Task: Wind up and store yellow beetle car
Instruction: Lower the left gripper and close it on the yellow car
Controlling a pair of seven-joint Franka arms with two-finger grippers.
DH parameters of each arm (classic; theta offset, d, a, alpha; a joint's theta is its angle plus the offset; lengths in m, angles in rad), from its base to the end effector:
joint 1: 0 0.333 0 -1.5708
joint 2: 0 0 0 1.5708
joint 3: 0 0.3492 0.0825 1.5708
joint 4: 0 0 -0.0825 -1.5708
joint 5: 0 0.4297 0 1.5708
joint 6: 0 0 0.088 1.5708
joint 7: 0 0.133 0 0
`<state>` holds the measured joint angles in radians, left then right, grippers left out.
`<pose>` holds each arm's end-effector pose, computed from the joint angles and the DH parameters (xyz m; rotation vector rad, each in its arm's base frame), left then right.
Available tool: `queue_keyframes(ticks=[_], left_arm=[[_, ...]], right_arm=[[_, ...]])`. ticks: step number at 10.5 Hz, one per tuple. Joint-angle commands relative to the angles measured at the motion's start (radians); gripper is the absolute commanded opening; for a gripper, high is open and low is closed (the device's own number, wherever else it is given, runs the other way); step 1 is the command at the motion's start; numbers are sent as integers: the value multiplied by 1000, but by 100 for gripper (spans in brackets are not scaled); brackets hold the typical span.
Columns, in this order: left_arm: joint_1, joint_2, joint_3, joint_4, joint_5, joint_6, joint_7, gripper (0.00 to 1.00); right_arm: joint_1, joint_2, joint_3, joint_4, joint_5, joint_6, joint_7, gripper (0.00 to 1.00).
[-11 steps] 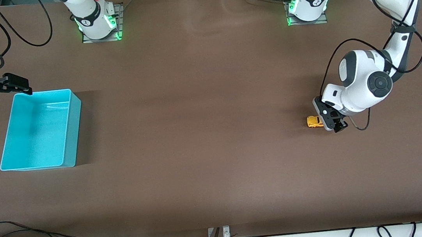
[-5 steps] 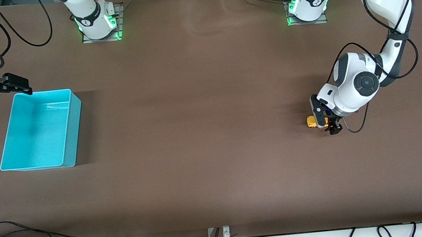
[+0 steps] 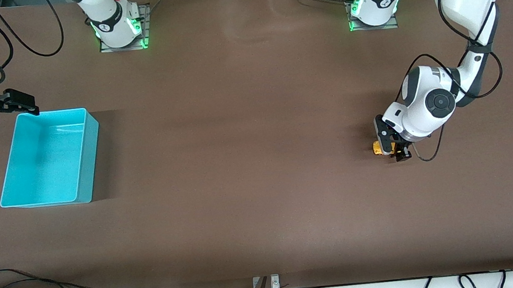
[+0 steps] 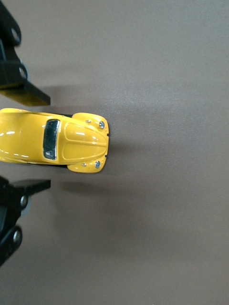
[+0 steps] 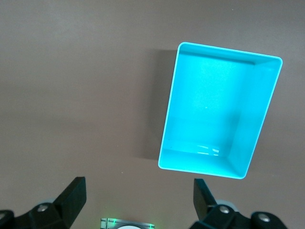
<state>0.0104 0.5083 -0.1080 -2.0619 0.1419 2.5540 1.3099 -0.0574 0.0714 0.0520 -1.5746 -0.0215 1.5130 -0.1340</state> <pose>0.6271 -0.0625 0.1485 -2.2740 2.1459 0.0364 0.6114 -0.0073 0.5820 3.1196 0.2013 -0.2095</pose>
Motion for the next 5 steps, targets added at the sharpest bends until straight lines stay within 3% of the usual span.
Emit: queue_keyframes(ticks=[1,5], left_arm=[[-3,-5,-1,-9,25,14,19,17],[-4,3,-1,-7,25,11,19,15]], right_arm=[[-2,-9,-1,-12,15,7,-15,100],[-2,-9,-1,-12,15,7,-15,100]])
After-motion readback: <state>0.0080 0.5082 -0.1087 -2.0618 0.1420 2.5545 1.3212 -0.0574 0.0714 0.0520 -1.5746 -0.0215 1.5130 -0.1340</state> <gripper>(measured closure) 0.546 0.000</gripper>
